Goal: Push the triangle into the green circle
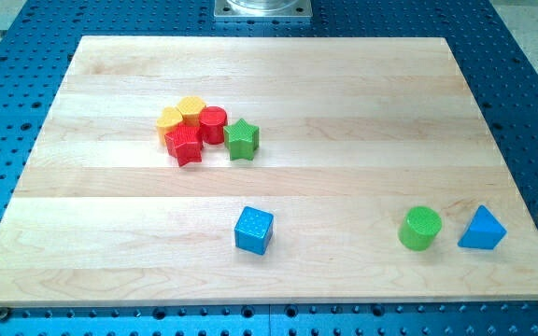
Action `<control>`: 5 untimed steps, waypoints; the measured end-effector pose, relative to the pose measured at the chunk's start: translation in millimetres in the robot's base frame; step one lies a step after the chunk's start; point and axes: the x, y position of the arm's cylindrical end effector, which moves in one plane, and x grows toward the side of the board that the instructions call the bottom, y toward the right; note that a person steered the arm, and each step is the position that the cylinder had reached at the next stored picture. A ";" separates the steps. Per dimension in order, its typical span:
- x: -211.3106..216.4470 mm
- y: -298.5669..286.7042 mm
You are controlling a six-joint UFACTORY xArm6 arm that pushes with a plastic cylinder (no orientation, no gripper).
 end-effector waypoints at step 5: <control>-17.5 -214.0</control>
